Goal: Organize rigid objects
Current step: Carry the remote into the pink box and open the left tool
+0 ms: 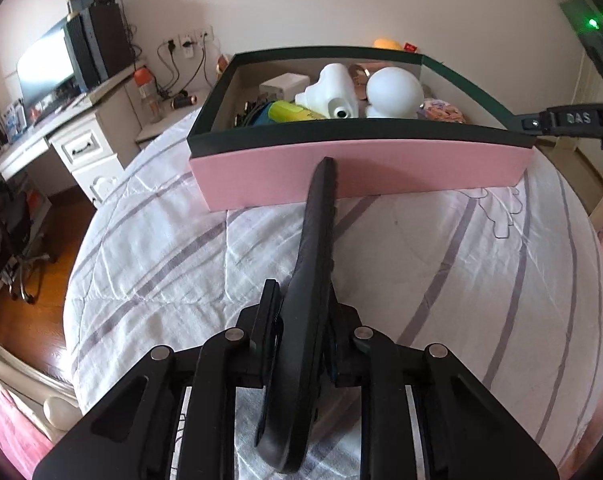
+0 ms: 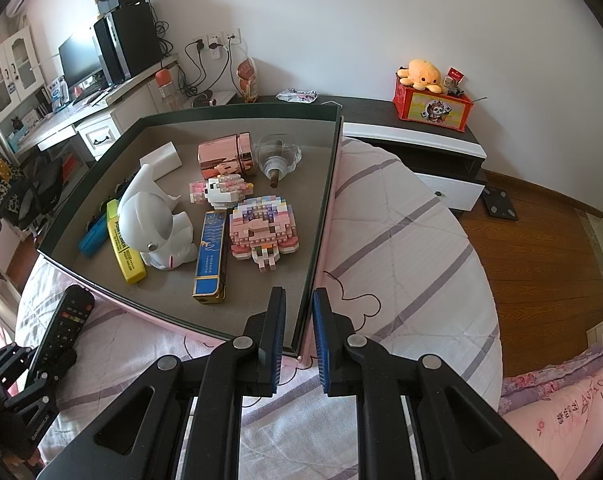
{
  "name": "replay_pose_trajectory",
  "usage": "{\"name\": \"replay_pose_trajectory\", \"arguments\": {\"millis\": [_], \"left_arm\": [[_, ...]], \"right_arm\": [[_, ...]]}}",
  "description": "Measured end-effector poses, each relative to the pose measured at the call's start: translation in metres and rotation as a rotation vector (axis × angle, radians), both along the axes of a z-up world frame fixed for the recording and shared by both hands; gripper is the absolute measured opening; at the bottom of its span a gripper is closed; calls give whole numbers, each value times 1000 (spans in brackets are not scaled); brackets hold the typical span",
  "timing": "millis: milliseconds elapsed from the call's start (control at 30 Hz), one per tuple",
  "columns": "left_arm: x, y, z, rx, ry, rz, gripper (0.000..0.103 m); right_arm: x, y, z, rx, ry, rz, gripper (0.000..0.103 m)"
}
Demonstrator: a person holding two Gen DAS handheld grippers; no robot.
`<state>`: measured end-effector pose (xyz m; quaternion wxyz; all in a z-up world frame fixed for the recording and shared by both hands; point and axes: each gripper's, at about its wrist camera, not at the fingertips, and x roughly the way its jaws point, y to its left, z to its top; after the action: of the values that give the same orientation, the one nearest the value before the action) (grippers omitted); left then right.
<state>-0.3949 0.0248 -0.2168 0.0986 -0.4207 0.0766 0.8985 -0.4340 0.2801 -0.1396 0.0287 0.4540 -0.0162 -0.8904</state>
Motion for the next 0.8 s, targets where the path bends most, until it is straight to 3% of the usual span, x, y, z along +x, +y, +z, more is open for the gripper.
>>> {"name": "replay_pose_trajectory", "arguments": {"millis": [400,800], "left_arm": [[15,-8,24,-6,42,-8,17],[-25,14,81,-37,143,-70,17]], "right_arm": [[0,0,0,0,-2,-1,14],[-5,2,1,-4,-13,23,14]]}}
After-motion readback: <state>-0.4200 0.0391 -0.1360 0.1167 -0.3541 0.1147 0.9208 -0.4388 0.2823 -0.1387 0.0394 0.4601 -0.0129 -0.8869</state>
